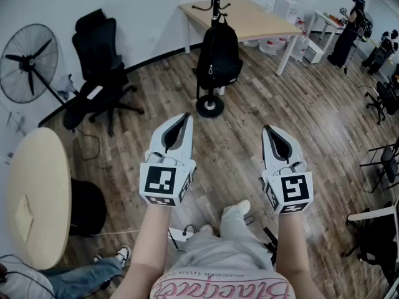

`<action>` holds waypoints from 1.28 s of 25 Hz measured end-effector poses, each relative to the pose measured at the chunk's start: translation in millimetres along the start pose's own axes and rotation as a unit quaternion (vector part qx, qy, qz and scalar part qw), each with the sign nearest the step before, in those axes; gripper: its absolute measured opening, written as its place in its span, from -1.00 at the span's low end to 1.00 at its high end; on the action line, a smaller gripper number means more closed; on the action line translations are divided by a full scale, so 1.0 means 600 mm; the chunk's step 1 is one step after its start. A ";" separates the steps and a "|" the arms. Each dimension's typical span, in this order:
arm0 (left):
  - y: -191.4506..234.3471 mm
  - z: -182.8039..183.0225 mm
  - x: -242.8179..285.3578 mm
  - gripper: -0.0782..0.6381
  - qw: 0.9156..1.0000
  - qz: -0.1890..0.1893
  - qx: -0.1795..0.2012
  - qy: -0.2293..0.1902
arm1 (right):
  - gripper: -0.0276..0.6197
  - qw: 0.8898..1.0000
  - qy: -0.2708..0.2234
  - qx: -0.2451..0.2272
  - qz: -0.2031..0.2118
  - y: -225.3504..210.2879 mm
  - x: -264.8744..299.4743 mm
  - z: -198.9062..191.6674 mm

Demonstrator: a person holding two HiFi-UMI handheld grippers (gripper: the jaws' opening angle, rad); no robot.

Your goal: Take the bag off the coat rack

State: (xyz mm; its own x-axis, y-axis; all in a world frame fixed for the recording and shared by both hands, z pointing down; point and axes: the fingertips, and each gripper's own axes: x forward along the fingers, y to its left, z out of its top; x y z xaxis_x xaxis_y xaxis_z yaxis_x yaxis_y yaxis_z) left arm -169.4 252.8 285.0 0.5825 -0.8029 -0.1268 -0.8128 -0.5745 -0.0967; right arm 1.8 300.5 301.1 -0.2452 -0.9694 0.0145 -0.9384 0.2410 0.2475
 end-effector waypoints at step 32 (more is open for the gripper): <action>0.086 -0.060 0.335 -0.74 0.999 0.033 0.016 0.029 | -0.91 0.999 -0.012 0.008 0.040 -0.201 0.298 -0.067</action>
State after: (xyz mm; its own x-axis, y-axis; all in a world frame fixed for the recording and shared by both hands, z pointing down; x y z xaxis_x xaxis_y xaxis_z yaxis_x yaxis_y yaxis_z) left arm -94.4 56.2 290.3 0.5251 -0.8476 -0.0765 -0.8487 -0.5149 -0.1206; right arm 80.8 96.4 312.7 -0.3247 -0.9458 0.0098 -0.9196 0.3181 0.2306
